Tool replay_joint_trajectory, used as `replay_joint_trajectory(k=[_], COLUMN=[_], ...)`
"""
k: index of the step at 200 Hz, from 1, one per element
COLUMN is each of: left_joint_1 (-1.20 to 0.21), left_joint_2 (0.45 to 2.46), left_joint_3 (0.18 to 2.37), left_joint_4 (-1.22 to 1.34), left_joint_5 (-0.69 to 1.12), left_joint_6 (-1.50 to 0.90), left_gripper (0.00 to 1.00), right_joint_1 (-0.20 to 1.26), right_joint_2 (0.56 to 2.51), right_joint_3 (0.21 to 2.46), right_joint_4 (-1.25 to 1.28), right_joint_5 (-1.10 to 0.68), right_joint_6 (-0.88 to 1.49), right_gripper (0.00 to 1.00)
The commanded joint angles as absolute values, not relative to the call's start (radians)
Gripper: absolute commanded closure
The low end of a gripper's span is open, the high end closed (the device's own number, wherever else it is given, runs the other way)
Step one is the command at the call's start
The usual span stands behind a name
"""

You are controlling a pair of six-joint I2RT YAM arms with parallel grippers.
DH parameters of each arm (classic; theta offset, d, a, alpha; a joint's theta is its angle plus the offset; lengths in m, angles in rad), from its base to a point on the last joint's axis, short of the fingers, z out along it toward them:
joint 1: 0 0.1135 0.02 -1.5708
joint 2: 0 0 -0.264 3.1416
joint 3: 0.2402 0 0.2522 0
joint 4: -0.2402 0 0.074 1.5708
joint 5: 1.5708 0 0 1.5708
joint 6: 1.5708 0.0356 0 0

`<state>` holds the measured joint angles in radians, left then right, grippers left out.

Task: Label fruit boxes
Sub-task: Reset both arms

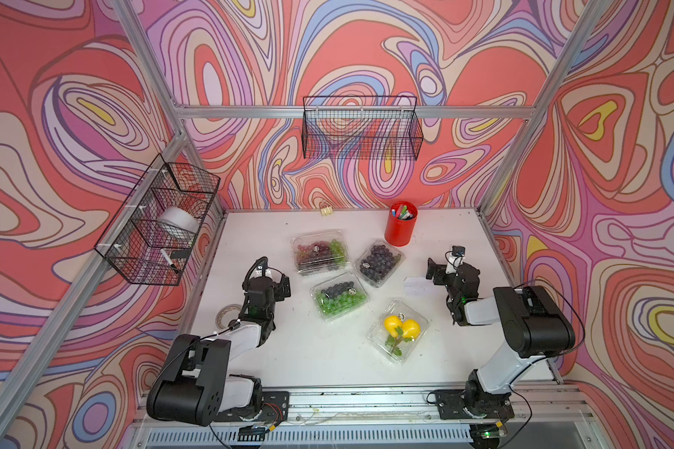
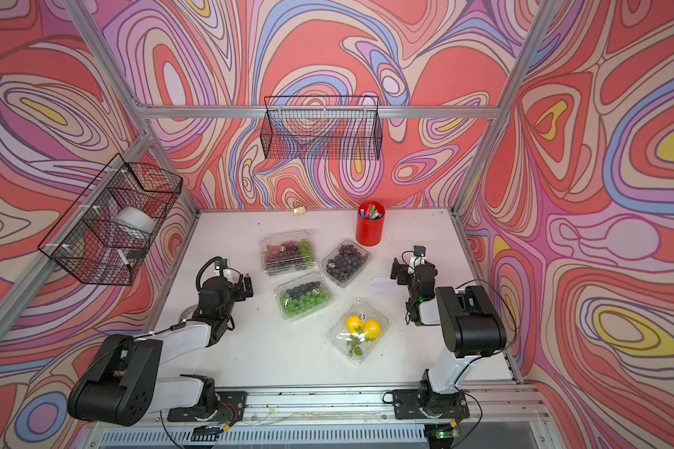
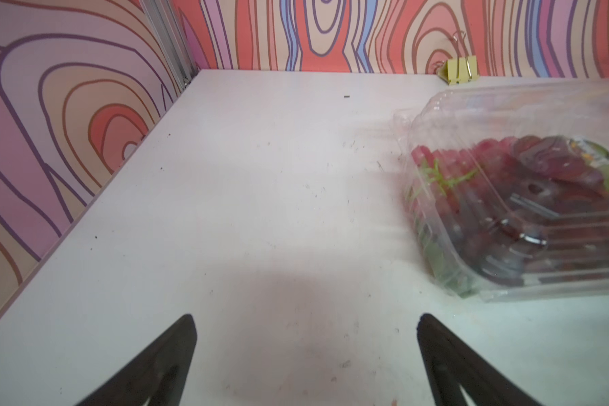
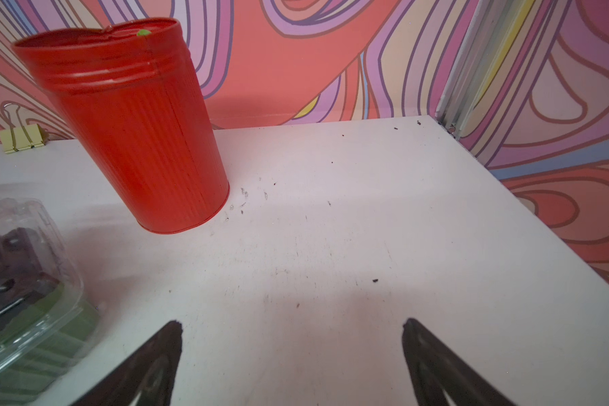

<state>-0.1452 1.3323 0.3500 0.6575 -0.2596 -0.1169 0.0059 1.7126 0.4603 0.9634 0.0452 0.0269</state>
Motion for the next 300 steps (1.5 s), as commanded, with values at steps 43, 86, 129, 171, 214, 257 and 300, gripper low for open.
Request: replay_joint_trajectory(k=[43, 86, 129, 171, 214, 257, 300], left_joint_1=[-0.152, -0.149, -0.116, -0.055, -0.055, -0.056, -0.056], left_joint_2=[1.329, 1.376, 1.497, 1.502, 1.563, 1.528, 1.555], left_joint_3=[0.377, 0.333, 0.376, 0.438, 0.340, 0.324, 0.352], left_joint_4=[0.641, 0.835, 0.872, 0.743, 1.005, 0.975, 0.960], left_joint_5=[-0.311, -0.348, -0.356, -0.260, -0.263, -0.211, -0.242], left_joint_6=[-0.097, 0.074, 0.003, -0.046, -0.030, -0.025, -0.026], left_gripper=[0.00, 0.00, 0.00, 0.00, 0.00, 0.00, 0.00], right_joint_1=[0.001, 0.001, 0.001, 0.002, 0.002, 0.001, 0.000], right_joint_2=[1.713, 1.713, 1.713, 1.713, 1.713, 1.713, 1.713], right_joint_3=[0.472, 0.472, 0.472, 0.474, 0.472, 0.472, 0.472], right_joint_4=[0.947, 0.947, 0.948, 0.946, 0.947, 0.947, 0.947], right_joint_5=[0.038, 0.038, 0.037, 0.037, 0.038, 0.038, 0.037], right_joint_6=[0.018, 0.019, 0.019, 0.019, 0.019, 0.020, 0.019], right_gripper=[0.02, 0.02, 0.02, 0.02, 0.02, 0.02, 0.02])
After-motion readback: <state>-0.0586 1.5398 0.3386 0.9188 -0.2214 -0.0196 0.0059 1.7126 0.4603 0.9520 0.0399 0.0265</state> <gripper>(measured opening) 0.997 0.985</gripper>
